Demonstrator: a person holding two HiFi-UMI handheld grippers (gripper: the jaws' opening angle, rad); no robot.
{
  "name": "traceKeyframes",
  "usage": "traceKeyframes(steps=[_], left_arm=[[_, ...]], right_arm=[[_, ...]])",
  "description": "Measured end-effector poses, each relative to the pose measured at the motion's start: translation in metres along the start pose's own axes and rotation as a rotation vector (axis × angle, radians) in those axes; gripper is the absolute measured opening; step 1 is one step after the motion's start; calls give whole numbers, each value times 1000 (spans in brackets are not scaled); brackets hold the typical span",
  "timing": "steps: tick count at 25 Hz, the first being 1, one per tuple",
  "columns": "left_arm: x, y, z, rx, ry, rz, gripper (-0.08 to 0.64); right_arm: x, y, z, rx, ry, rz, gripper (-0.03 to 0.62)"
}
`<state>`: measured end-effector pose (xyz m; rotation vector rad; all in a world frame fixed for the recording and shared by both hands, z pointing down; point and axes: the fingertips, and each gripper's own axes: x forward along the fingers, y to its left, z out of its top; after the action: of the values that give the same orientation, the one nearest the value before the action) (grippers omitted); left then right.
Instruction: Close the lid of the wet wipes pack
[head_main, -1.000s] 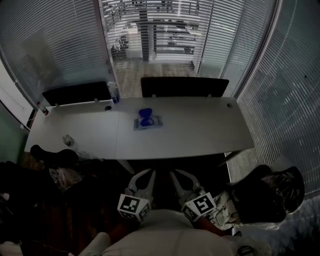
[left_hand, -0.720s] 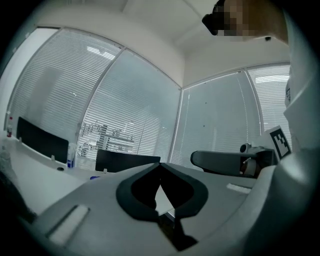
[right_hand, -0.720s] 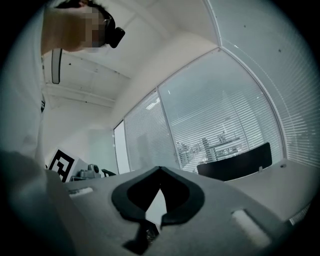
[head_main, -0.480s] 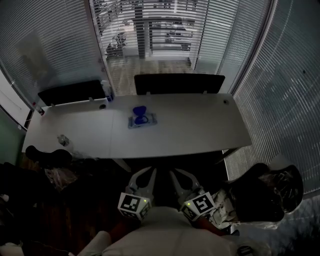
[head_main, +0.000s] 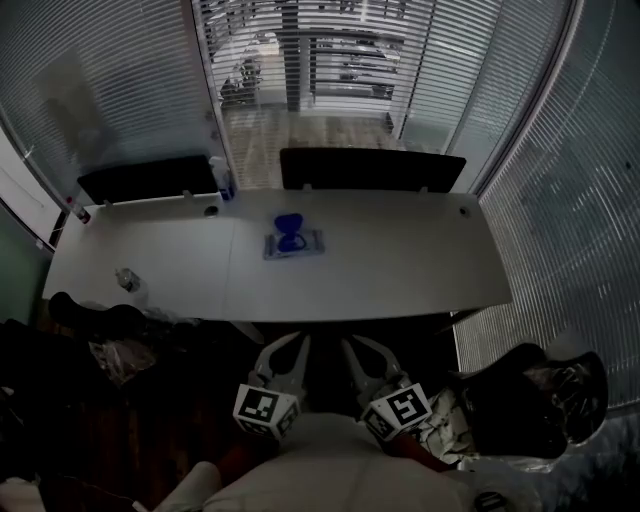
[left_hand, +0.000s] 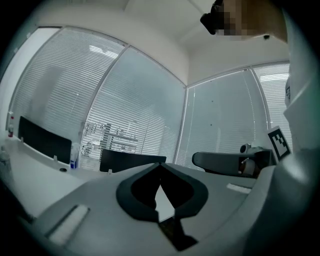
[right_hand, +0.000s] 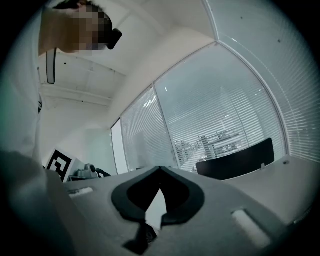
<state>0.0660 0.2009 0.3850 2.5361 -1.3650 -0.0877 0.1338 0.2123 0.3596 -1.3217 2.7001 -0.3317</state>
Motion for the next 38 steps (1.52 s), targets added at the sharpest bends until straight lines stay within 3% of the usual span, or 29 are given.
traceKeyframes(steps=[10,23,33,38], left_arm=[[50,84,12,-33,12,10,3],[120,208,72,-12,-31,-25,3],[143,261,84,-20,-33,-33,3],[150,266,77,-46,3,-15,3]], right_arm=[[98,-20,0,-14,36,1,2],[236,-43,23,-73,29,-57,2],[299,-45,14,-97,42,-56,0],[312,-55,10,-80,59,-51,2]])
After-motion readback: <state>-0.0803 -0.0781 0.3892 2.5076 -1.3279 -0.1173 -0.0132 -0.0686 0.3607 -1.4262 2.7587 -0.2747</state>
